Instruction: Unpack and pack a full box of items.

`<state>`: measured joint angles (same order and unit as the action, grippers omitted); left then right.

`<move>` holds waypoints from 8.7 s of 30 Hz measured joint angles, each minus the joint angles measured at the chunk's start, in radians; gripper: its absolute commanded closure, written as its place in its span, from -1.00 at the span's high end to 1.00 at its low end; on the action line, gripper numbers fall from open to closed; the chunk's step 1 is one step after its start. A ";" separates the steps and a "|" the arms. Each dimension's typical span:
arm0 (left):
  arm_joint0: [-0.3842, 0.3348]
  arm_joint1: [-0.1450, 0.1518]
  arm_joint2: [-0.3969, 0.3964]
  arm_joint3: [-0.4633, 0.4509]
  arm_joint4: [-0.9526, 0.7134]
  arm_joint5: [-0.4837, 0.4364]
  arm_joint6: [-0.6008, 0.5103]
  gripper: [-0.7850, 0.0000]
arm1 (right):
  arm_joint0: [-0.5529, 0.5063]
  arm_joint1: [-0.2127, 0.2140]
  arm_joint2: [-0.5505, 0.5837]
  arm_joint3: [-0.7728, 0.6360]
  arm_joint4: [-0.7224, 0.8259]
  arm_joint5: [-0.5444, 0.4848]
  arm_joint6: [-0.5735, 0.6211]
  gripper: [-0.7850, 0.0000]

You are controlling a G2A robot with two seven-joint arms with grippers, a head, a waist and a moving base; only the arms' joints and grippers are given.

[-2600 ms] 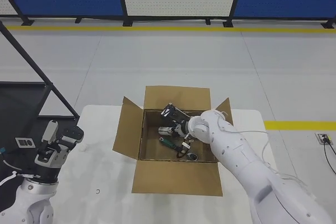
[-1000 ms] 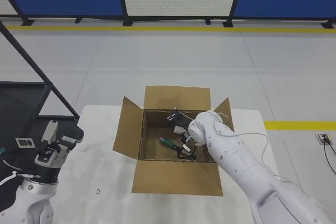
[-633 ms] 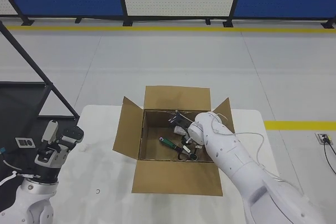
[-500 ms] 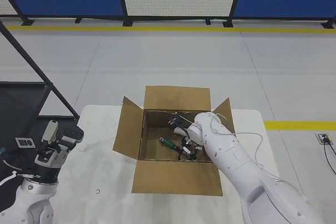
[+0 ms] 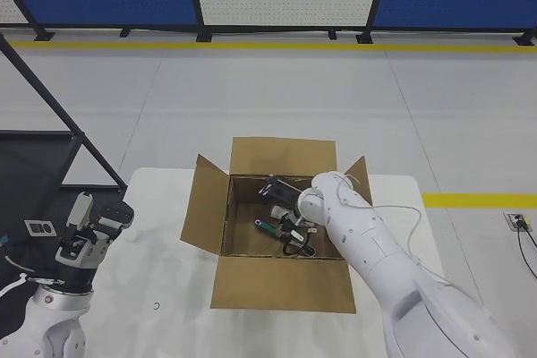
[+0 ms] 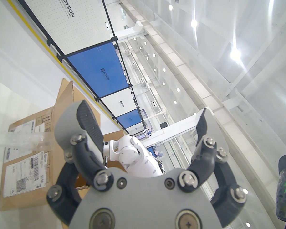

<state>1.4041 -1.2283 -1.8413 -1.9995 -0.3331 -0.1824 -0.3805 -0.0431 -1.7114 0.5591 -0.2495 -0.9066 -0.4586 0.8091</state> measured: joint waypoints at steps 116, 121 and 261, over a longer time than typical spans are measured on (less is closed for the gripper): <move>0.000 0.000 0.000 0.000 0.000 0.000 0.000 1.00 | -0.769 0.402 0.654 -1.534 -0.012 0.178 0.014 -1.00; 0.000 0.000 0.000 0.000 0.000 0.000 0.000 1.00 | -0.871 0.412 0.760 -1.693 -0.002 0.338 -0.017 -1.00; 0.000 0.000 0.000 0.000 0.000 0.000 0.000 1.00 | -0.060 0.221 0.023 -0.636 0.174 0.273 0.377 1.00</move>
<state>1.4041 -1.2283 -1.8413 -1.9995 -0.3331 -0.1824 -0.3805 -0.1028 -1.4902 0.5824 -0.8857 -0.7326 -0.1859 1.1857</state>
